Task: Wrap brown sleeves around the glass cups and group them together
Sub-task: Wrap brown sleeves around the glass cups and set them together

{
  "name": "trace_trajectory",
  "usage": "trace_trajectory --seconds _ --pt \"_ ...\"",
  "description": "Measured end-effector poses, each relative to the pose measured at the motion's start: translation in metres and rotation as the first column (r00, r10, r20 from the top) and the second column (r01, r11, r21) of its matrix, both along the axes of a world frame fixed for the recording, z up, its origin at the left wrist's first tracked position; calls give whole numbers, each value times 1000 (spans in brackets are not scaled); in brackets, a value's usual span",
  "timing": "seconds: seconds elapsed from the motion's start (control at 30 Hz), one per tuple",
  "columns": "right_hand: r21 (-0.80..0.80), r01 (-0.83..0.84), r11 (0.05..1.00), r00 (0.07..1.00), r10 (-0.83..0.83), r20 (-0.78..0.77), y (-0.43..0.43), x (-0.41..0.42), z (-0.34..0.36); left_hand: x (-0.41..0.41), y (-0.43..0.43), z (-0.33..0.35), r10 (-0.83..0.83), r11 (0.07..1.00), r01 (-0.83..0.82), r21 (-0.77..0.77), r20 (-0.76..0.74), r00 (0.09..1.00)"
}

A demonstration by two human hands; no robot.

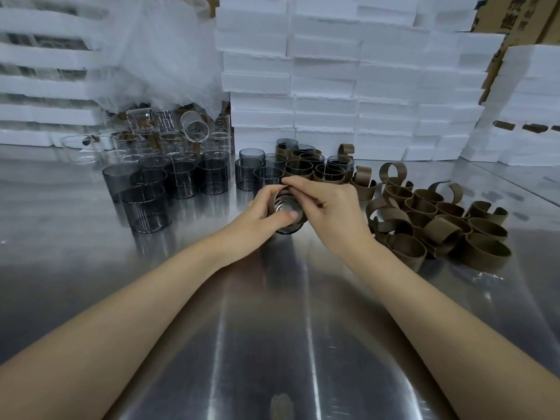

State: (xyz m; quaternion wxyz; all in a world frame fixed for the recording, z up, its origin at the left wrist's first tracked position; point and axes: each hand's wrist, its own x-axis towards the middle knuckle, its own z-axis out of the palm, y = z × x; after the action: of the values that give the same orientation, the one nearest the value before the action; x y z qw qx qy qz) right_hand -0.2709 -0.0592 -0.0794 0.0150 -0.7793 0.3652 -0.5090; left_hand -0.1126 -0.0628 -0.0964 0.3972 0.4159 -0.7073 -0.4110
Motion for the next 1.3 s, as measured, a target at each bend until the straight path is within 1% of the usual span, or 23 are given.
trace_trajectory --seconds 0.13,0.27,0.33,0.4,0.53,0.67,0.77,0.87,0.93,1.03,1.17,1.2,1.23,1.3 --pt "163 -78 984 997 81 -13 0 -3 2 2 -3 -2 14 1000 -13 19 -10 1000" --pt "330 -128 935 986 156 -61 1 0 -1 5 -5 -3 43 997 -43 57 -5 999" --pt "386 -151 910 981 185 -51 1 2 -1 5 -3 -1 46 996 -44 77 -31 998" --pt "410 -156 899 982 186 -33 1 3 -1 4 -2 1 39 994 -32 108 -69 997" --pt "411 -139 901 984 172 -44 -2 -1 1 3 -3 2 10 985 15 171 -141 990" --pt "447 -173 877 978 208 -30 -4 -3 4 4 -6 0 1 983 33 183 -184 983" --pt "465 -188 865 970 237 -47 -4 -7 6 4 -7 -2 -21 980 61 188 -207 978" --pt "467 -196 862 971 238 -32 -4 -8 7 3 -7 -3 -30 980 76 184 -239 971" --pt "487 -213 847 974 223 38 -6 -9 7 2 -7 -3 -24 980 75 186 -266 964" --pt "541 -304 784 949 196 248 -10 -10 8 2 -6 -3 -8 977 77 199 -326 945" --pt "586 -352 730 907 112 405 -10 -9 4 0 -3 -1 54 971 62 230 -469 881" --pt "622 -363 694 899 86 429 -11 -7 1 0 -2 0 65 970 63 234 -502 862" --pt "666 -393 635 888 72 455 -12 -5 -3 0 -1 0 63 970 74 233 -531 845" --pt "702 -532 473 822 90 562 -12 -1 -9 1 0 2 48 967 108 230 -585 810"
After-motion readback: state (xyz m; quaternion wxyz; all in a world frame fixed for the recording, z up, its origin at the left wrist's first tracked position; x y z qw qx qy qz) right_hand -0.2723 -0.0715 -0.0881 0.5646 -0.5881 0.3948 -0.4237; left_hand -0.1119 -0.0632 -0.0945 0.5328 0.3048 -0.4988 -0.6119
